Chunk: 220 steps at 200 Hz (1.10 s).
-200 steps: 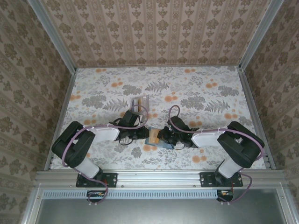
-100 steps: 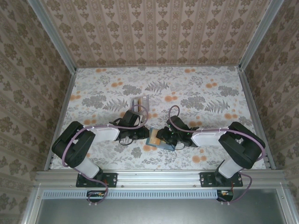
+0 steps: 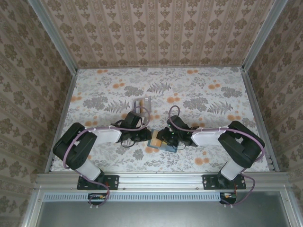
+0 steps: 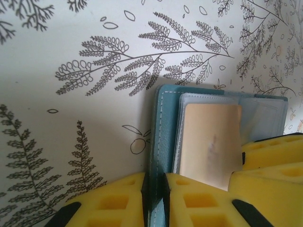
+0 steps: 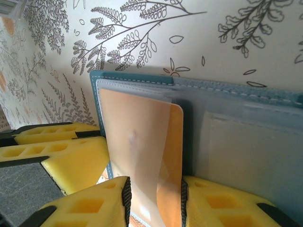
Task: Put the credit cards into the card holder
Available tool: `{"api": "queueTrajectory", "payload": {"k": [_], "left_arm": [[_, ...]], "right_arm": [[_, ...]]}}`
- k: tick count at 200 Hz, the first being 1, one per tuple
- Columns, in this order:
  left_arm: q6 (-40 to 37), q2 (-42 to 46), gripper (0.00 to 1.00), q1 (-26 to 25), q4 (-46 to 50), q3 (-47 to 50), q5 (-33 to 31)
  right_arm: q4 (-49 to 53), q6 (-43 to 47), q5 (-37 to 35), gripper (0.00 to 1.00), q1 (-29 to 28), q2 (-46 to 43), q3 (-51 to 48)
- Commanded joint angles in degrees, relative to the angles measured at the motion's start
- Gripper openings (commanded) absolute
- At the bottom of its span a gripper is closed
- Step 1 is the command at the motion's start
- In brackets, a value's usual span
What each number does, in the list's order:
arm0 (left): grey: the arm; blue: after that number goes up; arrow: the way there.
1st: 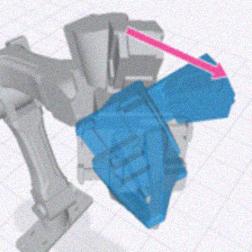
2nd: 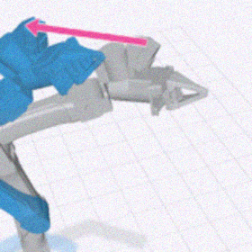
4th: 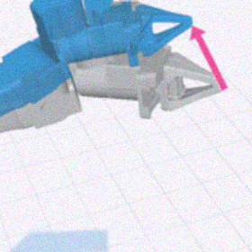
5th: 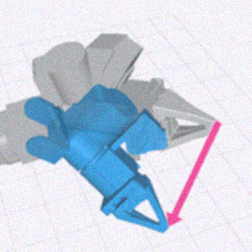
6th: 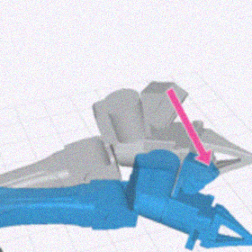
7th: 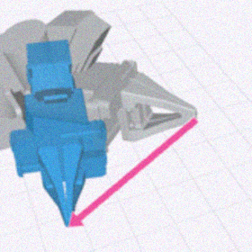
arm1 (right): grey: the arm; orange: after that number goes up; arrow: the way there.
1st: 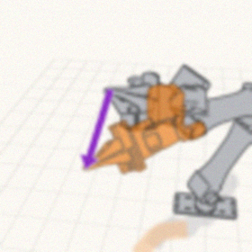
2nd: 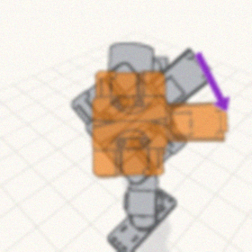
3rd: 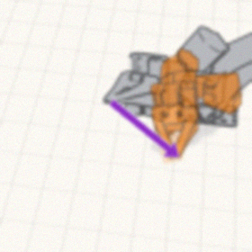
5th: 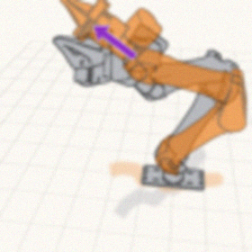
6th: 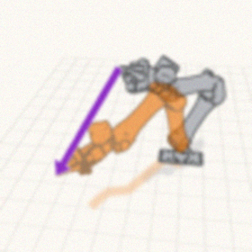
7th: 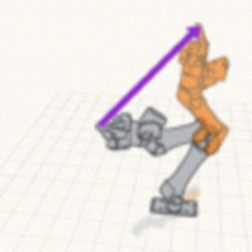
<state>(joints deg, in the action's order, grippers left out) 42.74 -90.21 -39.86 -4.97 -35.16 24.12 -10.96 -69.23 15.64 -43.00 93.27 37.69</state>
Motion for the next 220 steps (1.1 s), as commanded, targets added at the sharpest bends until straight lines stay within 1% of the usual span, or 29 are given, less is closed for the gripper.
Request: {"api": "queueTrajectory", "payload": {"k": [1, 21, 26, 39, 75, 103, 108, 131, 185, 220], "left_arm": [[1.47, 1.82, 0.18, -0.16, 0.67, 1.67, 3.34], [0.43, 3.74, 0.18, 1.73, 4.49, 1.75, 2.09], [0.29, 4.37, 0.18, 2.39, 4.93, 1.96, 1.94], [0.14, 5.98, 0.18, 3.52, 4.94, 2.73, 1.98], [-1.69, 9.8, 0.19, 5.14, 7.34, 3.07, 0.82], [-2.05, 9.71, 0.19, 5.14, 6.05, 3.52, 0.56], [-1.98, 9.56, 0.19, 5.14, 5.98, 3.52, 0.57], [-1.35, 9.3, 0.19, 4.64, 4.26, 4.28, -0.05], [-1.81, 7.89, 0.19, 3.78, 3.98, 4.01, -0.46], [-1.61, 7.1, 0.19, 3.31, 3.55, 4.13, -0.74]], "right_arm": [[4.16, 1.78, 0.06, 0.37, 0.15, -0.71, 1.14], [7.08, 3.11, -1.04, 0.43, 0.74, -2.92, 0.09], [7.38, 3.25, -0.98, 0.44, 0.9, -3.41, -0.25], [8.11, 4.4, -0.87, 0.5, 1.21, -4.5, -0.64], [15.68, 9.02, -3.29, 0.55, 1.22, -9.2, -0.09], [20.31, 10.23, -6.31, 0.56, 1.25, -13.16, -1.81], [21.29, 10.35, -6.82, 0.56, 1.21, -15.37, -1.96], [23.41, 10.39, -8.06, 0.57, 1.26, -17.8, -3.13], [22.04, 9.49, -8.23, 0.58, 1.3, -16.33, -5.64], [23.59, 8.75, -8.04, 0.58, 1.26, -16.3, -4.83]]}}
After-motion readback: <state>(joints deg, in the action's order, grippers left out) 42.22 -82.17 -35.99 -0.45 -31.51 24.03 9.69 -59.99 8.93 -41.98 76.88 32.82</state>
